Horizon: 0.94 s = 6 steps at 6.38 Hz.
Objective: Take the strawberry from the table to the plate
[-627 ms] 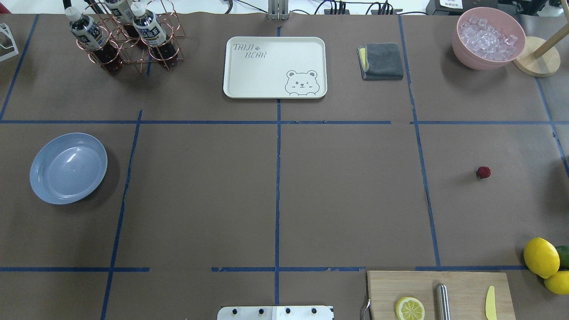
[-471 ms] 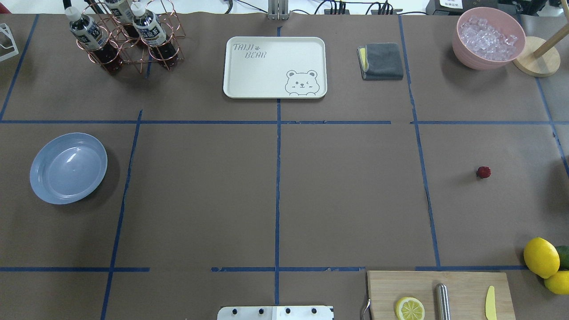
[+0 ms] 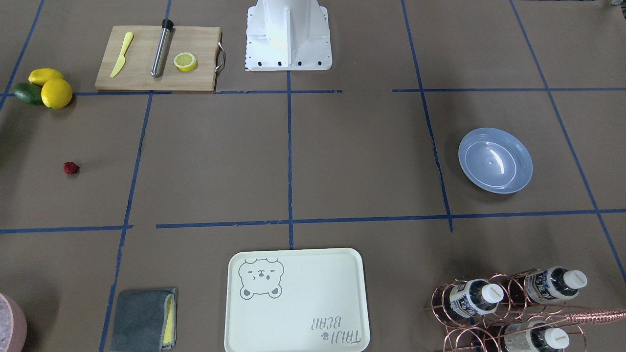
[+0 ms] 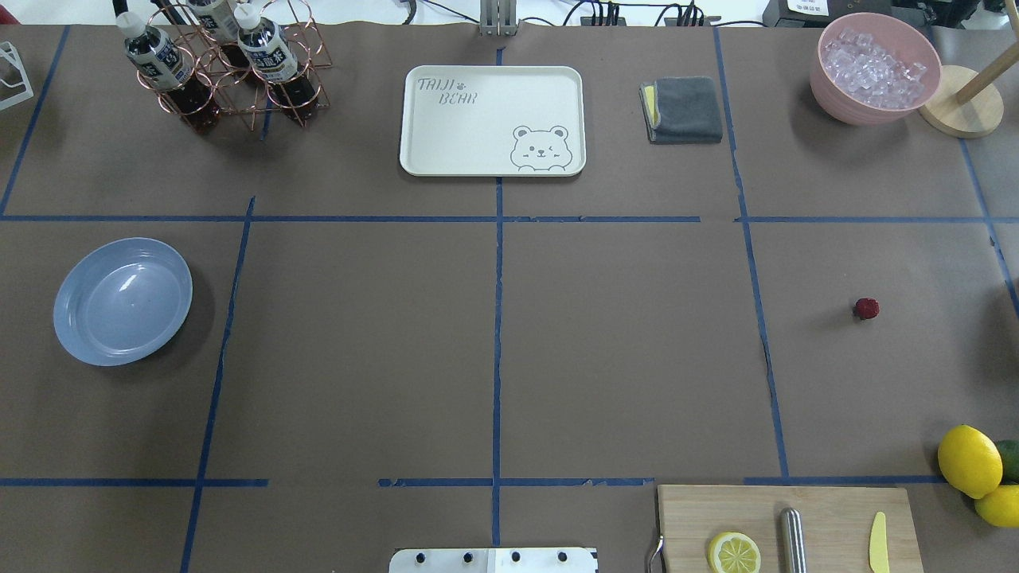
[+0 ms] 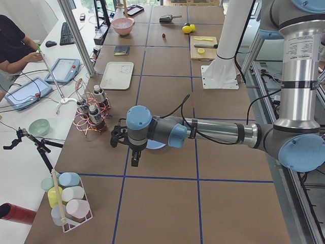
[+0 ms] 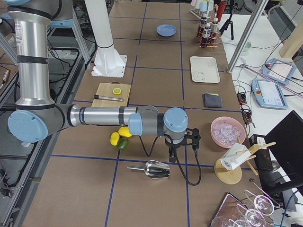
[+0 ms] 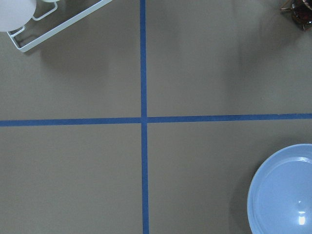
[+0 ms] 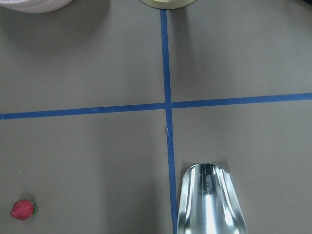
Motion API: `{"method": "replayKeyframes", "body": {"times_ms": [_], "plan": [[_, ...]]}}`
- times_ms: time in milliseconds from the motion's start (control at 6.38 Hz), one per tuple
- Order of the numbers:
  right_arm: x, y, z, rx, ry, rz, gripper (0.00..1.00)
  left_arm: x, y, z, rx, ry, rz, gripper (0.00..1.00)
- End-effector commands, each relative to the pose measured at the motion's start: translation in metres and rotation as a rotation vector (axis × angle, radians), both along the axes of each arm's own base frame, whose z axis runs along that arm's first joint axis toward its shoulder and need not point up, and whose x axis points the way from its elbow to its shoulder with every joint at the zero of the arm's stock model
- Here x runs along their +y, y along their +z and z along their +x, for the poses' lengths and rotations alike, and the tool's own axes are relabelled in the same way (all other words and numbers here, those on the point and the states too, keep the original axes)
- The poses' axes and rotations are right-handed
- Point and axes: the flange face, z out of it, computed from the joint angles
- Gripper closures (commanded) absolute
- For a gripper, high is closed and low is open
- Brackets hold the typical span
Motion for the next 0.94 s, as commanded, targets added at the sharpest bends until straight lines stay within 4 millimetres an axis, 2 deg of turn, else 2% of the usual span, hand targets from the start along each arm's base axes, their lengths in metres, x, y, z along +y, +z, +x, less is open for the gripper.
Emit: {"method": "replayKeyframes", "body": {"times_ms": [0, 157, 314, 471, 627, 784], "plan": [[-0.016, -0.017, -0.001, 0.002, -0.002, 0.032, 0.0, 0.016, -0.008, 0.085, 0.076, -0.002, -0.013, 0.0], [-0.019, -0.02, -0.004, 0.0, -0.009, 0.039, 0.0, 0.035, 0.003, 0.124, 0.095, -0.045, 0.003, 0.0], [-0.018, -0.019, -0.004, 0.0, -0.009, 0.037, 0.0, 0.044, 0.024, 0.154, 0.111, -0.068, -0.004, 0.0], [-0.019, -0.02, -0.004, 0.0, -0.009, 0.039, 0.0, 0.047, 0.035, 0.177, 0.077, -0.09, 0.008, 0.03], [-0.019, -0.025, -0.005, -0.001, -0.011, 0.046, 0.0, 0.05, 0.04, 0.192, 0.055, -0.093, 0.008, 0.04], [-0.019, -0.025, -0.005, -0.001, -0.011, 0.048, 0.0, 0.05, 0.043, 0.199, 0.052, -0.084, 0.004, 0.06]]}}
